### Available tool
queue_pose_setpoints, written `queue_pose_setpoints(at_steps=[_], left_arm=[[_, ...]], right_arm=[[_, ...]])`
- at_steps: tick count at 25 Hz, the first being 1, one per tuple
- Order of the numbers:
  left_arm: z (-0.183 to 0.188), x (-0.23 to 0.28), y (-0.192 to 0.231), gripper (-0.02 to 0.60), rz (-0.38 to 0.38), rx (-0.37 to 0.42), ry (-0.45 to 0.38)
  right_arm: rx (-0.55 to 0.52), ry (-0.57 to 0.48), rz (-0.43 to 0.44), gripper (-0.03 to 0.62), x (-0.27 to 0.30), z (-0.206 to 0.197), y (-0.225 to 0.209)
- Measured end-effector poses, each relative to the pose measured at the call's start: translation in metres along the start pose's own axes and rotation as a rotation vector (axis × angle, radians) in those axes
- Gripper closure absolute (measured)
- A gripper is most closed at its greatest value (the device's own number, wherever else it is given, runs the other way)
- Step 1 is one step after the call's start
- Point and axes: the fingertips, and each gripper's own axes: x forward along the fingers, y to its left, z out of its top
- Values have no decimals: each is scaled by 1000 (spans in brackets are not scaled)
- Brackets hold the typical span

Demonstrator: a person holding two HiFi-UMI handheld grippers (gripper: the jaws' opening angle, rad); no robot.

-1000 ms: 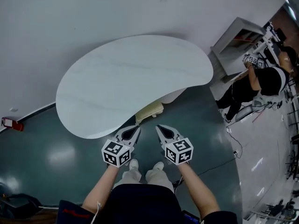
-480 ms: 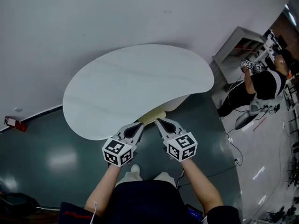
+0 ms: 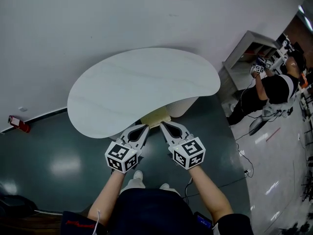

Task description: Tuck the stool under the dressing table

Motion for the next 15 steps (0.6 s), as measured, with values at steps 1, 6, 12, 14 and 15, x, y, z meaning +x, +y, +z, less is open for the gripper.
queue_pose_setpoints(at_steps=[1,6,12,14,15], left_arm=[[0,1,-15,572,-3,-10,-10],[0,-5,-73,572,32,37,-54],[-5,-14,-128,572,70,85,-87],[-12,-12,-145,572,68,90,-82],[-15,-13,-153,572,74,93,-85]], right_arm=[[2,-7,1,585,-15,0,-2],[8,-36,-1,586,-75,-8,-7],[12,-67,8,585,-134,-22,0],[14,-71,4,585,-150,-28,-4],[17,-73,2,585,-158,-31,-5]])
